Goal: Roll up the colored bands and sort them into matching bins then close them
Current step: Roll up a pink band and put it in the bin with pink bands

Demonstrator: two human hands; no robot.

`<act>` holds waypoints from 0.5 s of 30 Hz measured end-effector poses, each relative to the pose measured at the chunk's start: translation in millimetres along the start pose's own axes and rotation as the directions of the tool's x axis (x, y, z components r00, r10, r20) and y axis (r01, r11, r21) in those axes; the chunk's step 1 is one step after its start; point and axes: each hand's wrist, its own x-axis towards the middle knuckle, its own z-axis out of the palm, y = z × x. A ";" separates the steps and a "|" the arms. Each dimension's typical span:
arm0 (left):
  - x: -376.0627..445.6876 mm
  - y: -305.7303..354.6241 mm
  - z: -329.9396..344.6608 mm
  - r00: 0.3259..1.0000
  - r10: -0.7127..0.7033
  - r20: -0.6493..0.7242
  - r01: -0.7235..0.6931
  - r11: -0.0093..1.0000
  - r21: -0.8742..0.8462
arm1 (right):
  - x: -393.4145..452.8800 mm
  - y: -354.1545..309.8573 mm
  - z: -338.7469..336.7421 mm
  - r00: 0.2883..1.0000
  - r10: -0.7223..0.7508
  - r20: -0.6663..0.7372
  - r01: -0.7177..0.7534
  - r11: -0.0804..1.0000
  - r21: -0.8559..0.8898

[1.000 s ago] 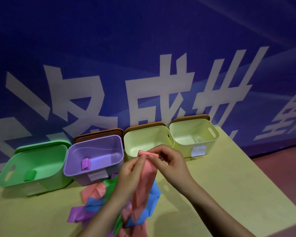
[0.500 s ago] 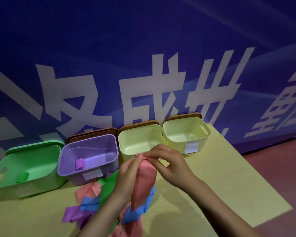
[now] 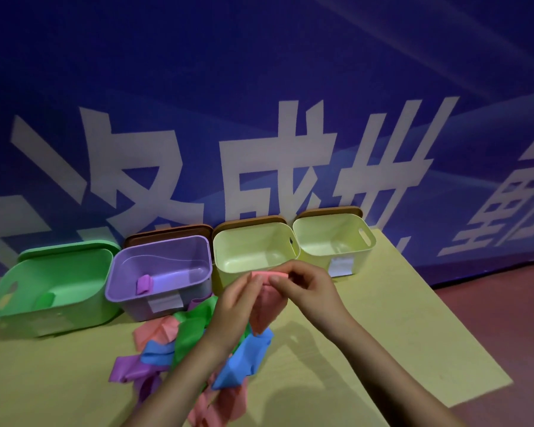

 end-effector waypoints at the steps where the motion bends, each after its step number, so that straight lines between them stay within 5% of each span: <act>1: -1.7 -0.6 1.0 1.000 0.010 -0.016 -0.010 1.000 -0.003 | -0.8 1.3 3.2 1.000 -0.014 -0.010 0.013 1.000 -0.007; 9: -10.9 -1.5 -19.2 0.982 0.143 -0.122 -0.130 0.986 0.107 | -3.2 2.8 30.5 0.999 -0.042 0.015 0.041 0.998 0.045; 12: -12.9 -2.5 -22.7 0.968 -0.019 -0.249 -0.003 0.996 -0.085 | -1.6 -3.7 39.5 0.998 0.013 0.054 -0.022 0.984 0.174; 15: -17.9 -1.1 -27.4 0.952 -0.218 -0.215 0.149 0.944 -0.294 | 0.2 -9.2 48.0 1.000 0.014 0.012 -0.016 0.984 0.176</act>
